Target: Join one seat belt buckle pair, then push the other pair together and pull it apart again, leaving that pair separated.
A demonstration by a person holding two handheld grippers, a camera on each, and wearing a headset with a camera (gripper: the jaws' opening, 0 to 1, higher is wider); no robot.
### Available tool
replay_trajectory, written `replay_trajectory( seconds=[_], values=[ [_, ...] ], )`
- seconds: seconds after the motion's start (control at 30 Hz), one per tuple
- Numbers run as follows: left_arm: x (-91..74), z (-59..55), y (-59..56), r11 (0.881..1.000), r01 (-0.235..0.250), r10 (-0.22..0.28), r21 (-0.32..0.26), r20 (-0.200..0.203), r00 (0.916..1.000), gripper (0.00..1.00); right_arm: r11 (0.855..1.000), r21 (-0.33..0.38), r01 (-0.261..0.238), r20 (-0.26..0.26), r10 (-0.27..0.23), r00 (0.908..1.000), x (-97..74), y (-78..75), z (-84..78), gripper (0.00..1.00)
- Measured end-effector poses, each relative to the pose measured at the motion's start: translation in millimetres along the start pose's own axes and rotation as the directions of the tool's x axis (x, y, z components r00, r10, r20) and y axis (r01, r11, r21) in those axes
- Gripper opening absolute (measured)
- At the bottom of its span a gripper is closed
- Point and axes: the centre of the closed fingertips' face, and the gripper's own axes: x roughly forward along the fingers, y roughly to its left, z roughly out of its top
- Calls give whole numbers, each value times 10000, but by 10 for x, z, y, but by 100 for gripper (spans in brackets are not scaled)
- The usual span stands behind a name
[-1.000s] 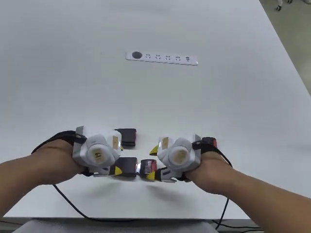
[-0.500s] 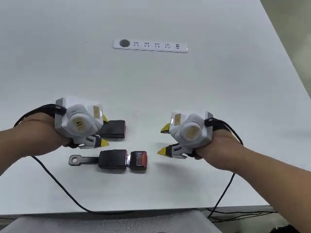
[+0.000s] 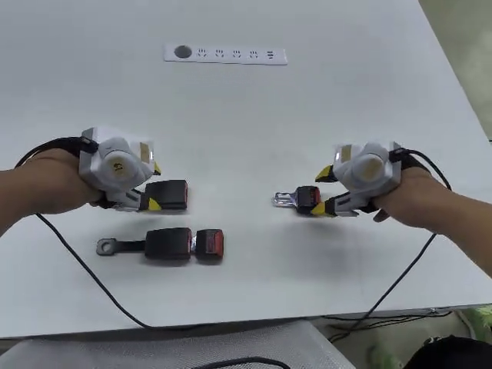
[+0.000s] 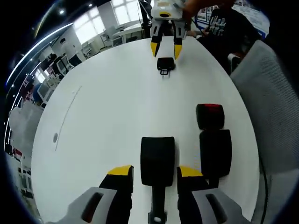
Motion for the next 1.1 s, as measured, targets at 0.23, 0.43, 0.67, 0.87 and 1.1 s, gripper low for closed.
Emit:
replay_trajectory(
  seconds=[0.23, 0.43, 0.67, 0.87, 1.1],
  values=[
    [48, -109, -2, 9998, 114, -118, -142, -277, 9995, 37, 9994, -62, -337, 141, 338, 9993, 91, 53, 46, 37],
    [113, -130, 14, 9998, 211, -212, -60, -217, 9995, 36, 9976, -329, -617, -77, 614, 9981, 224, 78, 11, 35],
    [164, -110, -11, 9986, 523, -522, 44, -79, 9986, 33, 9958, -428, -804, -151, 798, 9967, 232, 37, -3, 34],
    [186, -132, -12, 9986, 524, -523, 88, -75, 9986, 33, 9920, -543, -1138, -276, 1124, 9933, 231, 43, -3, 33],
    [196, -134, -8, 9982, 598, -598, -81, -24, 9982, 32, 9926, -640, -1029, -451, 1002, 9939, 253, 74, 85, 33]
  ],
)
